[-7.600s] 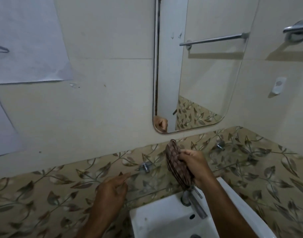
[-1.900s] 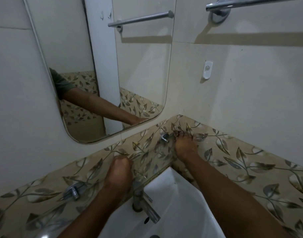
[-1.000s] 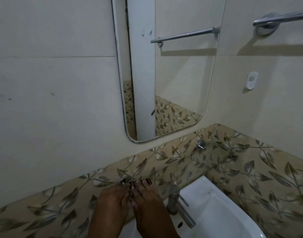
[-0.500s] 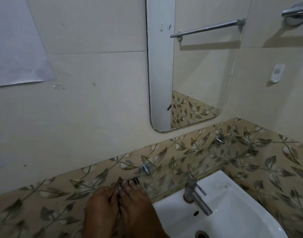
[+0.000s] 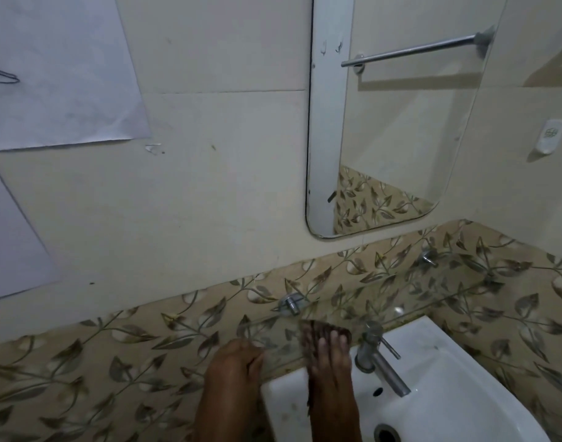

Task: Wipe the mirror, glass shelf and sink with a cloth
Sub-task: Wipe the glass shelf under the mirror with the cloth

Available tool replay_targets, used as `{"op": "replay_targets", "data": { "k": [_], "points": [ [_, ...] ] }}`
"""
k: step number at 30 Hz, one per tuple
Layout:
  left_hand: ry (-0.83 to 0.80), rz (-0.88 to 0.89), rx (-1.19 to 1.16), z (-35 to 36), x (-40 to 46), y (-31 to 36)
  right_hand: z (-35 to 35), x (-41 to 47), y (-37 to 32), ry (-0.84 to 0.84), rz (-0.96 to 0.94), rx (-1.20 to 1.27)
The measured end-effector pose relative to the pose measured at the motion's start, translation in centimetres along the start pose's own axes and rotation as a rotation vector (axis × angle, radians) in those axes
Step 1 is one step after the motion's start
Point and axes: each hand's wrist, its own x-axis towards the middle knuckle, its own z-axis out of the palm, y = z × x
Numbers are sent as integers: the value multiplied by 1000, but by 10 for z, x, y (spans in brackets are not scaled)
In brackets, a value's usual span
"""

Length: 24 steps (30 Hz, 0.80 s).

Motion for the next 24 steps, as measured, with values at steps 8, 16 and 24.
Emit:
{"op": "replay_targets", "data": {
  "k": [8, 16, 24],
  "points": [
    [-194, -26, 75, 8, 8, -3, -13, 55, -39, 225, 1264, 758],
    [-203, -86, 0, 12, 4, -9, -16, 79, -56, 576, 1782, 1466],
    [-186, -82, -17, 6, 2, -4, -7, 73, -75, -23, 1490, 2134]
  ]
}}
